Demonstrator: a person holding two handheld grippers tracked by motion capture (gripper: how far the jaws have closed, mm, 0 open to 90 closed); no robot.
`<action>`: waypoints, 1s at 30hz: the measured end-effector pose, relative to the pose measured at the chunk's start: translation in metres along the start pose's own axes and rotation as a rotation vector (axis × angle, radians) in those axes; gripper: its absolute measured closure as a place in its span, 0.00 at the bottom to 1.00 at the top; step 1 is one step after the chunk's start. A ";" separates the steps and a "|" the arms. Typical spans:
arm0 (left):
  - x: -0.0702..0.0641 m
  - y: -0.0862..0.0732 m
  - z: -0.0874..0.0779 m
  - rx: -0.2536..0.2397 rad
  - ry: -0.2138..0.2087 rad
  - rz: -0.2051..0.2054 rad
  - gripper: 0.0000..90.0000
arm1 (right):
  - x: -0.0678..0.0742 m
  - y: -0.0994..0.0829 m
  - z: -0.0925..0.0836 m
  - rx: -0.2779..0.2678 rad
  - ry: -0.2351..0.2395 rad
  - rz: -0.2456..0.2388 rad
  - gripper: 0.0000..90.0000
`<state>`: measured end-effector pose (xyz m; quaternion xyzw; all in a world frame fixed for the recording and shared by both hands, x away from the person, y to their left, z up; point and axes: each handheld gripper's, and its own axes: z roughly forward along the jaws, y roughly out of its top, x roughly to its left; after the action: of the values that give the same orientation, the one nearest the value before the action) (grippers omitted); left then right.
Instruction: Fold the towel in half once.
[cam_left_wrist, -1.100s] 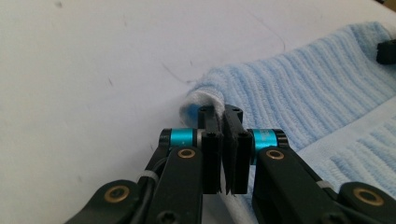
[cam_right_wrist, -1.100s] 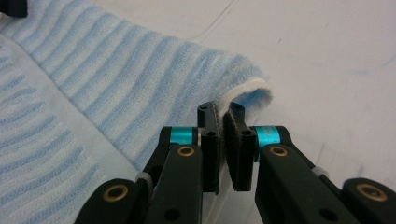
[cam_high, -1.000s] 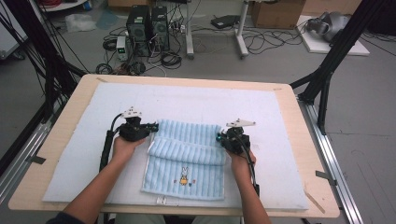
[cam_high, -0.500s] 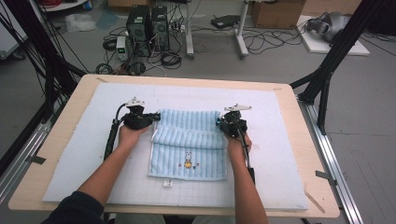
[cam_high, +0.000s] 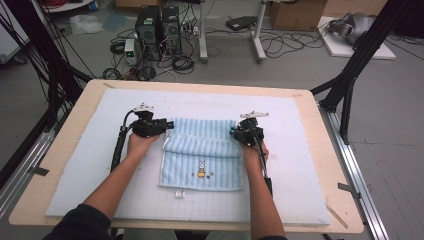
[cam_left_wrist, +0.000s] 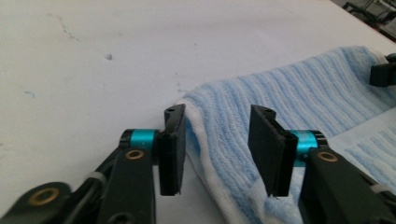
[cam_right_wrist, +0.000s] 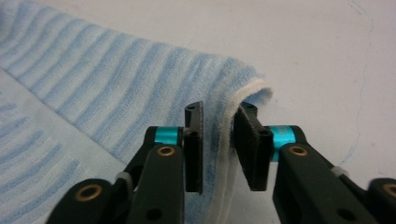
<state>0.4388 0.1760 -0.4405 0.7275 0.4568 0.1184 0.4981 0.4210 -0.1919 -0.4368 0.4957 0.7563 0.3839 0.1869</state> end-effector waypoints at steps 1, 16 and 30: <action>-0.001 0.001 -0.002 0.001 -0.018 0.007 0.60 | 0.000 0.000 -0.001 -0.006 0.001 0.002 0.75; -0.026 -0.007 -0.002 0.131 -0.090 0.107 0.58 | -0.011 -0.012 -0.038 -0.006 0.114 -0.011 0.58; -0.036 -0.021 -0.012 0.145 -0.090 0.222 0.93 | 0.005 -0.018 -0.025 0.149 0.130 -0.123 0.91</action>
<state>0.3999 0.1567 -0.4424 0.8122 0.3581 0.1069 0.4479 0.3912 -0.2008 -0.4338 0.4350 0.8223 0.3457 0.1232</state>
